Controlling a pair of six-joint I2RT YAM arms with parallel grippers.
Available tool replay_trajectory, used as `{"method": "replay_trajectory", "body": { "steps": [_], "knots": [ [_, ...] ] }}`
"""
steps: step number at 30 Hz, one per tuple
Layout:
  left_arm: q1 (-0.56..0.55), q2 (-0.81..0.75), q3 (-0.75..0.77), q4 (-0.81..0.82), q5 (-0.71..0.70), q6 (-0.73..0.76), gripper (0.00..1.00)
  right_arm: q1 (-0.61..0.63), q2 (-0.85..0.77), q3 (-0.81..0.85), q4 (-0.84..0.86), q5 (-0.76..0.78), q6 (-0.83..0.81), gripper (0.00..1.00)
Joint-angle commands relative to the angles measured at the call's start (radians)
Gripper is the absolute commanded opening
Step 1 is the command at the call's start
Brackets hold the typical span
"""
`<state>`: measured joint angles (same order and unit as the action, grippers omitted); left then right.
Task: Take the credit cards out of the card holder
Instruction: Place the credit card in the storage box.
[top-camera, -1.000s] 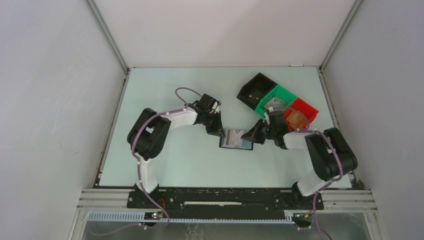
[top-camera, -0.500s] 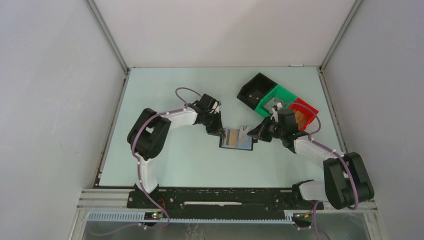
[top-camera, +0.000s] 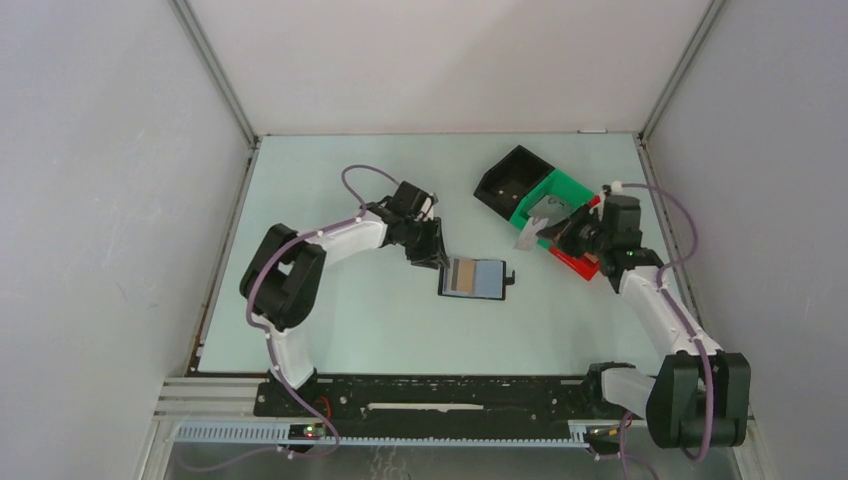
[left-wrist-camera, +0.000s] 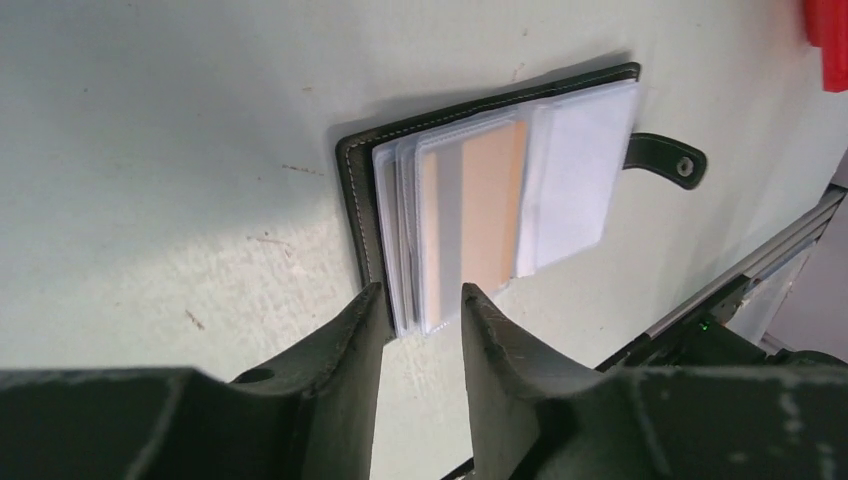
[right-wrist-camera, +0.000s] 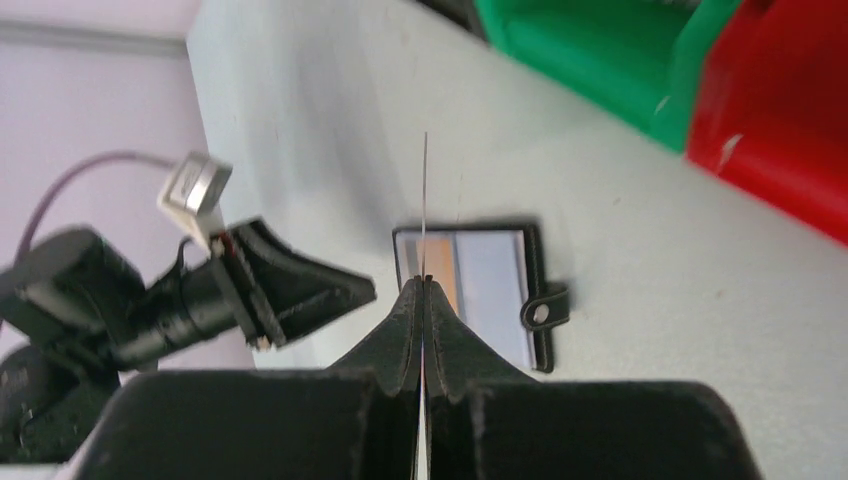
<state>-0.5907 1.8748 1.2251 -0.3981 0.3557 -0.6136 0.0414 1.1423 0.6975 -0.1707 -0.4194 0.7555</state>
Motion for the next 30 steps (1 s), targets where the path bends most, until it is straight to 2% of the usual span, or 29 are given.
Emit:
{"method": "replay_trajectory", "body": {
  "steps": [1,14,23,28,29,30],
  "knots": [
    [0.002,-0.107,0.012,-0.035,-0.053,0.039,0.41,-0.095,0.037,0.113,-0.069,0.048,-0.052,0.0],
    [0.005,-0.225,0.016,-0.073,-0.068,0.054,0.4,-0.149,0.44,0.413,-0.109,0.138,-0.098,0.0],
    [0.01,-0.25,0.003,-0.068,-0.062,0.055,0.4,-0.148,0.61,0.51,-0.054,0.146,-0.078,0.0],
    [0.011,-0.25,-0.002,-0.068,-0.054,0.053,0.4,-0.144,0.683,0.592,-0.101,0.163,-0.079,0.0],
    [0.011,-0.25,-0.005,-0.068,-0.053,0.054,0.4,-0.142,0.696,0.609,-0.116,0.17,-0.081,0.01],
    [0.011,-0.252,-0.005,-0.067,-0.051,0.054,0.4,-0.139,0.707,0.621,-0.131,0.179,-0.084,0.1]
  ]
}}
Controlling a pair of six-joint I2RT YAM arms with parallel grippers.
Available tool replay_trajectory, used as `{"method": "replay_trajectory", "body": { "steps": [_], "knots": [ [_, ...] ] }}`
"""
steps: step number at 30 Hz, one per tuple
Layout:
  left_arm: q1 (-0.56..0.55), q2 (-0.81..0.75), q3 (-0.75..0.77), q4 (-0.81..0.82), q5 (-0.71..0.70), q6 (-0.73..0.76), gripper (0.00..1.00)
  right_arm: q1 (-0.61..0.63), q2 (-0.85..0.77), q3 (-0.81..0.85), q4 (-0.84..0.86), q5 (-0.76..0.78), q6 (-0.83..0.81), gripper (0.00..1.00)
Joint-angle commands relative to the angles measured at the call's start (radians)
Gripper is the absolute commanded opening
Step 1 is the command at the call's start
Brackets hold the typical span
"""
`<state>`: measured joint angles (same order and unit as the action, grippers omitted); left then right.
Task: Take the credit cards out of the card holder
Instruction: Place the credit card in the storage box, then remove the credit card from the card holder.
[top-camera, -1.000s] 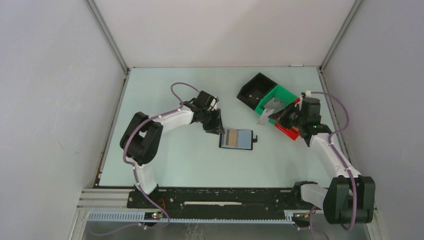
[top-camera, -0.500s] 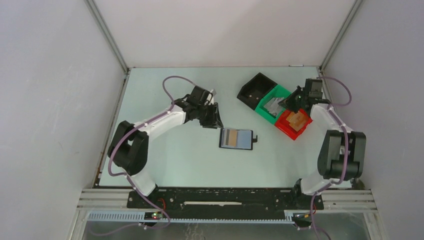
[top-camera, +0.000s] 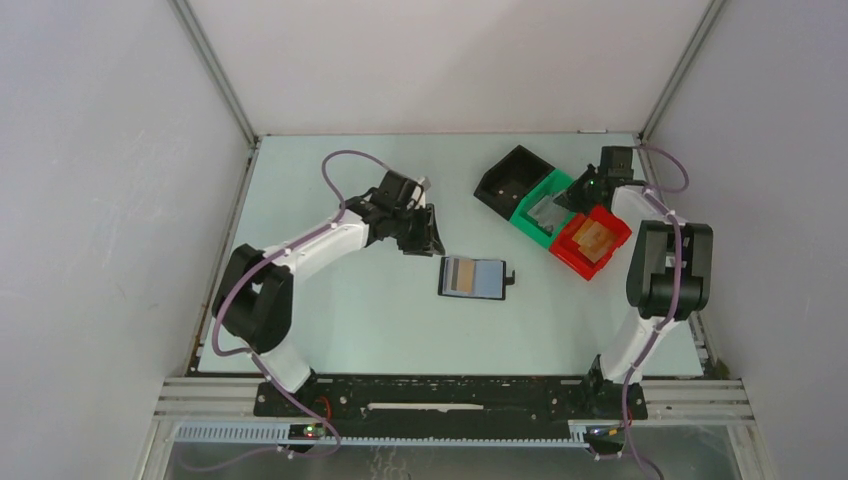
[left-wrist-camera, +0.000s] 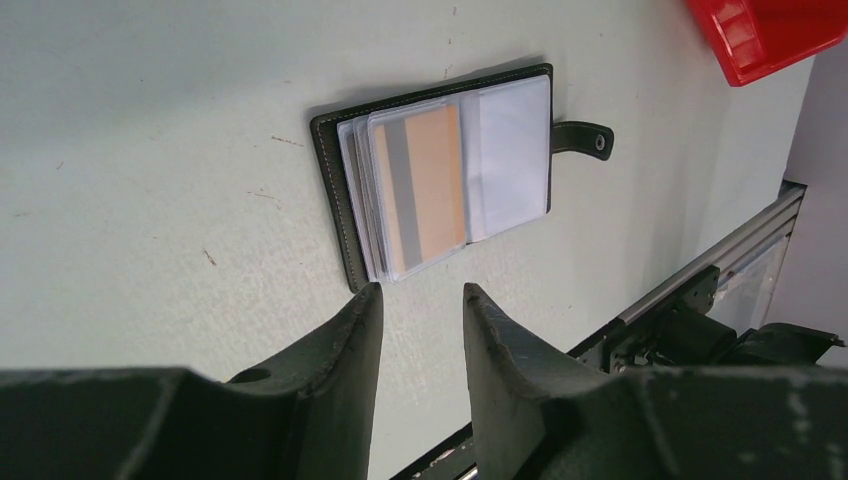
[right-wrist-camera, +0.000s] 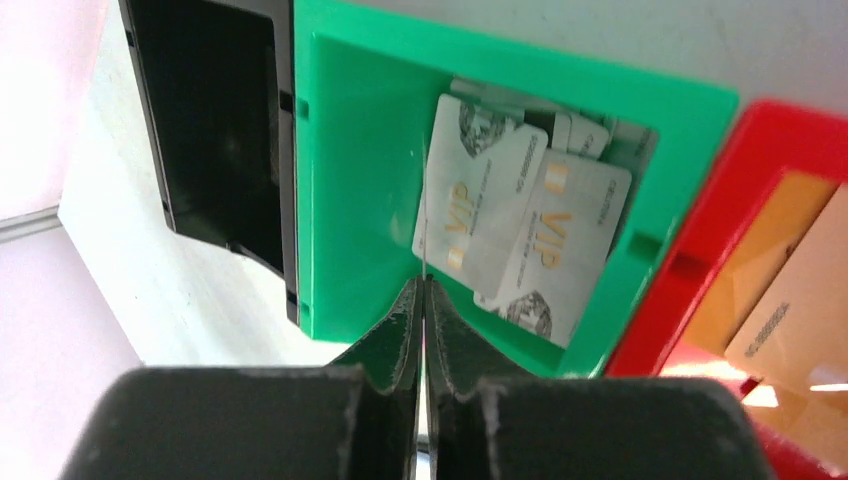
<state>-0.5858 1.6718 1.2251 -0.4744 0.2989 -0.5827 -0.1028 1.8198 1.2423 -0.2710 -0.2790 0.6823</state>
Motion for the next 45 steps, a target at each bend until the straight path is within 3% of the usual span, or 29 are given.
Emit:
{"method": "replay_trajectory", "body": {
  "steps": [1,3,5,16,28,34,45],
  "knots": [
    [0.006,-0.049,-0.006,0.01,0.005,0.023,0.4,0.008,0.039,0.09,-0.049,0.053,-0.011,0.18],
    [0.006,-0.054,-0.009,0.011,0.008,0.023,0.4,0.016,0.042,0.11,-0.08,0.089,-0.017,0.34],
    [0.006,-0.06,-0.016,0.014,0.013,0.02,0.4,0.018,0.029,0.116,-0.105,0.119,-0.027,0.38],
    [0.003,-0.029,-0.027,0.056,0.053,-0.002,0.4,0.098,-0.27,-0.02,-0.117,0.172,-0.081,0.35],
    [-0.003,0.036,-0.024,0.068,0.071,-0.006,0.39,0.447,-0.513,-0.381,-0.028,0.161,-0.091,0.35],
    [-0.019,0.071,-0.03,0.096,0.1,-0.014,0.4,0.561,-0.504,-0.455,0.007,0.158,-0.05,0.35],
    [-0.048,0.16,-0.036,0.109,0.111,-0.033,0.41,0.604,-0.37,-0.467,0.092,0.127,0.018,0.35]
  ]
}}
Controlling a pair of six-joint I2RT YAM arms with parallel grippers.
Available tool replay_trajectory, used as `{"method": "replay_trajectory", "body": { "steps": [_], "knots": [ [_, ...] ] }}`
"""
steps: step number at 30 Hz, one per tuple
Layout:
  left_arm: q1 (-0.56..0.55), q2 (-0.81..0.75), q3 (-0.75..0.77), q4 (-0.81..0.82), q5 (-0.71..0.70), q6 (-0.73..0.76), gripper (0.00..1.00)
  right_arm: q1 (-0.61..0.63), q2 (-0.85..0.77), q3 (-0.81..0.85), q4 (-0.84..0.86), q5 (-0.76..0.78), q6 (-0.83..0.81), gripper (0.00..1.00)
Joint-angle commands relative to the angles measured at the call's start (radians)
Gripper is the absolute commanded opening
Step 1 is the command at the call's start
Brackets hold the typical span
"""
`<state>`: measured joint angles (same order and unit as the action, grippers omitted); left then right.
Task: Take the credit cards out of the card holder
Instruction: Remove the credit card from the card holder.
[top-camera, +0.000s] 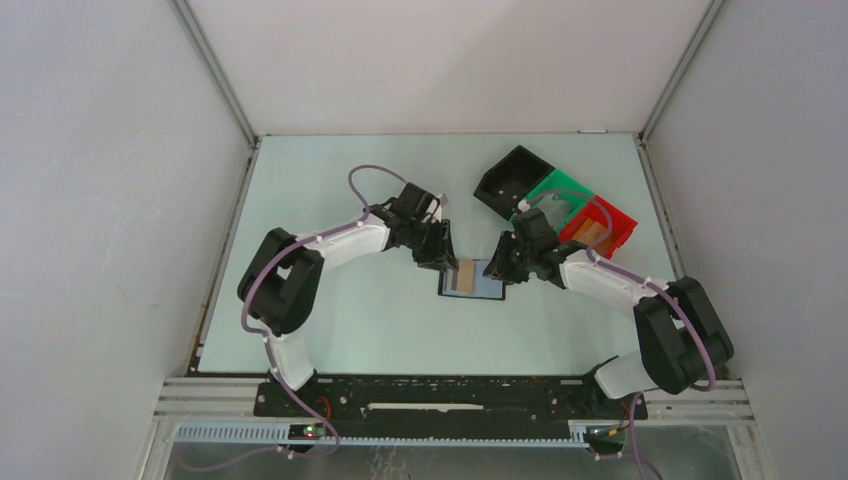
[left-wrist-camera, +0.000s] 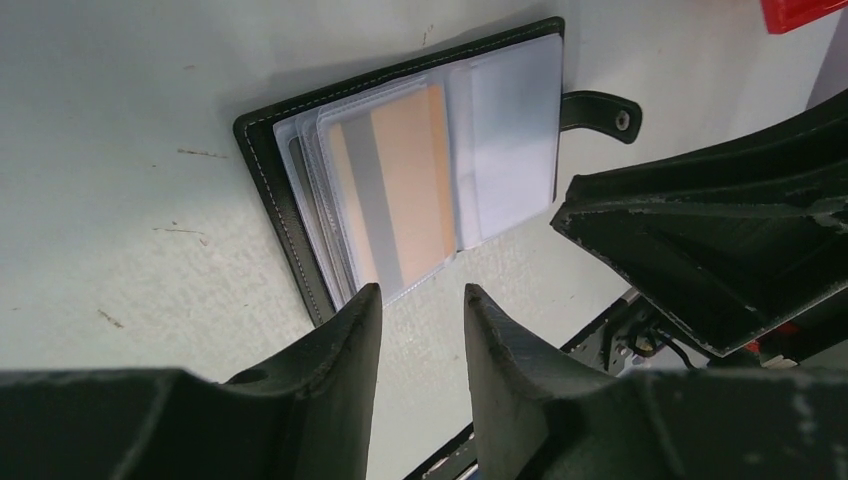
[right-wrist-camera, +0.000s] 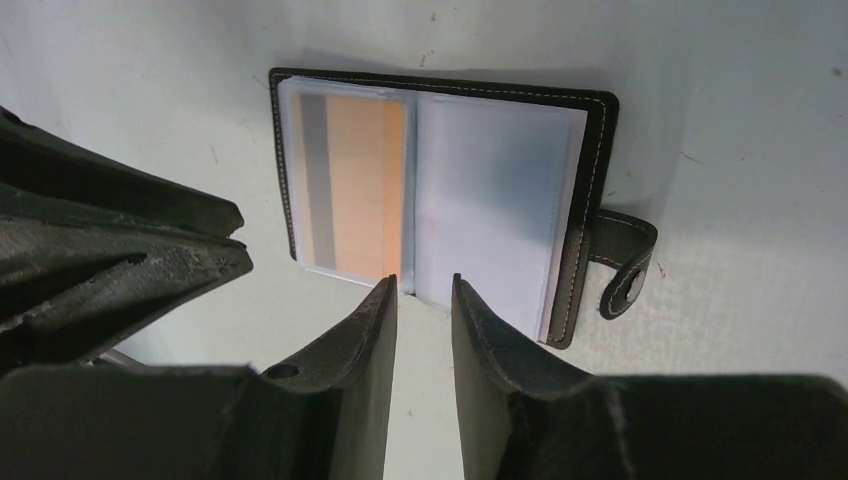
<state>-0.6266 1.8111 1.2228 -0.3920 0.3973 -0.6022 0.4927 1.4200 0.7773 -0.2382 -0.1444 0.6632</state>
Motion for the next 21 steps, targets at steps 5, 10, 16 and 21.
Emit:
{"method": "replay_trajectory", "body": {
  "steps": [5,10,16,21],
  "knots": [
    [-0.007,0.047,-0.039,0.024,-0.011,-0.018,0.41,0.005,0.052,-0.001,0.06,0.0,0.04,0.35],
    [-0.01,0.076,-0.033,0.023,-0.014,-0.013,0.41,-0.005,0.066,-0.001,0.05,0.003,0.04,0.35],
    [-0.02,0.085,-0.028,0.046,0.021,-0.02,0.41,-0.009,0.071,-0.001,0.05,0.006,0.04,0.35],
    [-0.024,0.075,-0.028,0.05,0.019,-0.023,0.4,-0.009,0.067,-0.002,0.045,0.009,0.044,0.35]
  ]
}}
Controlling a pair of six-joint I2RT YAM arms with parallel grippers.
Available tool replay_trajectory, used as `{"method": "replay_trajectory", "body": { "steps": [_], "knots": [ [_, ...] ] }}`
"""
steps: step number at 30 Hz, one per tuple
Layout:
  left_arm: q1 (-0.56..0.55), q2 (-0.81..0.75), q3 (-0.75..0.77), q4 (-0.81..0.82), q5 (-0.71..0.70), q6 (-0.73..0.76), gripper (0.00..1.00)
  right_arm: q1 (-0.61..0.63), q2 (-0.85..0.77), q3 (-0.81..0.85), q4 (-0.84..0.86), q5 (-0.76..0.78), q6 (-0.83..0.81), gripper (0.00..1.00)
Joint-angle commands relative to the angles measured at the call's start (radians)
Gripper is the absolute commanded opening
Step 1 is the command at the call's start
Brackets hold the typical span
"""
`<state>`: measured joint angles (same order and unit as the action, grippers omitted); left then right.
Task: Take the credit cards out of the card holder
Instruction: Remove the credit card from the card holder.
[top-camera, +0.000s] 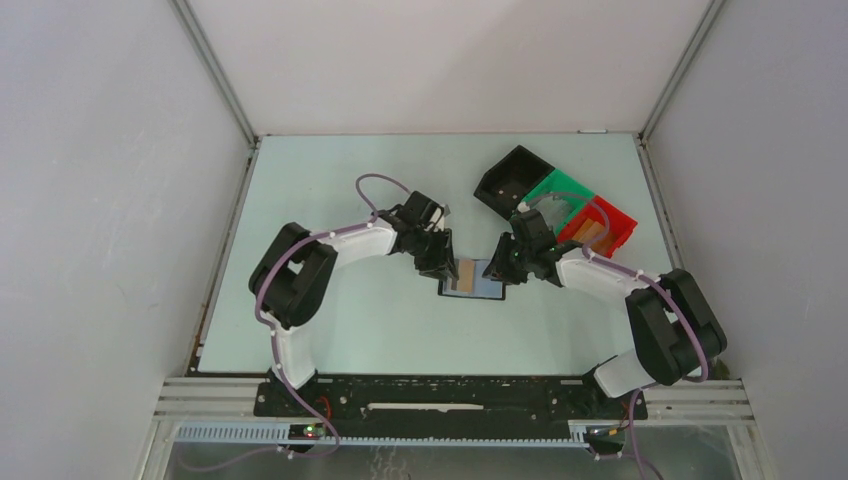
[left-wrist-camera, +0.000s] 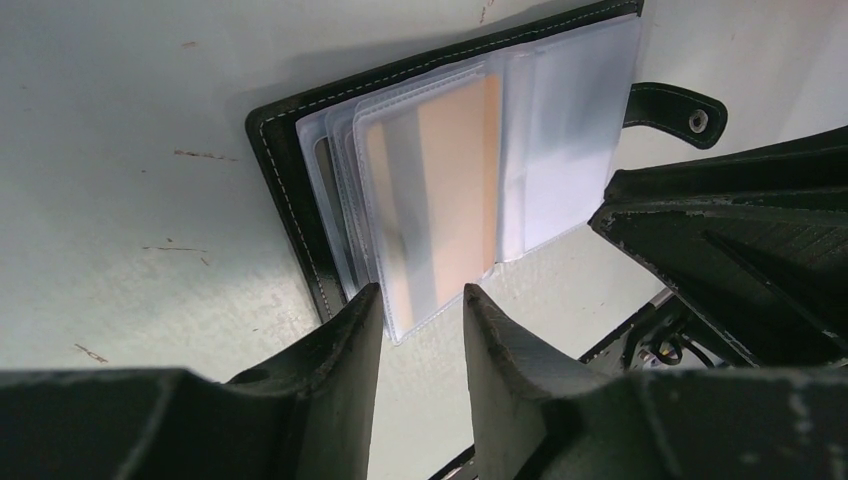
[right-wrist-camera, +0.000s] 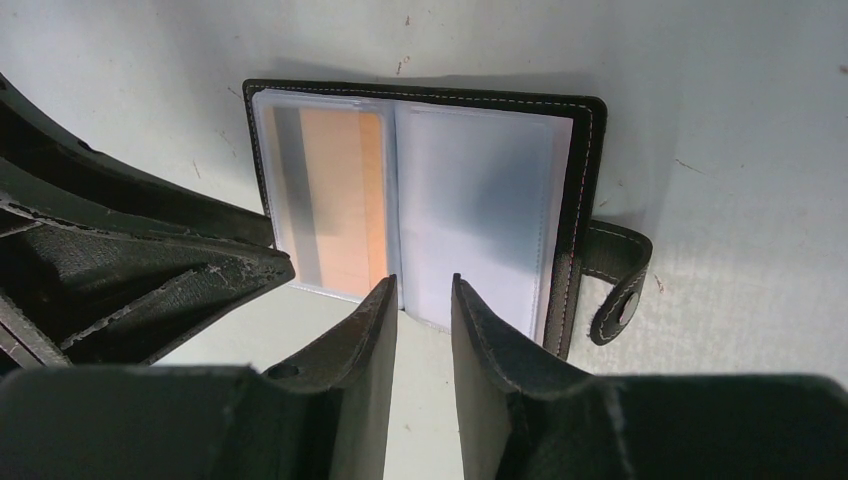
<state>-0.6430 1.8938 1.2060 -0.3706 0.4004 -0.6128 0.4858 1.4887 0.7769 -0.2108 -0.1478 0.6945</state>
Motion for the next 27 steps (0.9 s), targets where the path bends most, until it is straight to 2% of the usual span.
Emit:
{"method": "replay_trajectory", "body": {
  "steps": [1,27],
  "knots": [
    [-0.008,-0.012,-0.011,0.03,0.016,-0.011,0.4,-0.003,-0.002,-0.002,0.016,0.015,0.013,0.35],
    [-0.03,-0.082,0.039,0.083,0.15,-0.031,0.38,-0.03,-0.036,-0.038,0.016,0.027,0.043,0.34]
  ]
}}
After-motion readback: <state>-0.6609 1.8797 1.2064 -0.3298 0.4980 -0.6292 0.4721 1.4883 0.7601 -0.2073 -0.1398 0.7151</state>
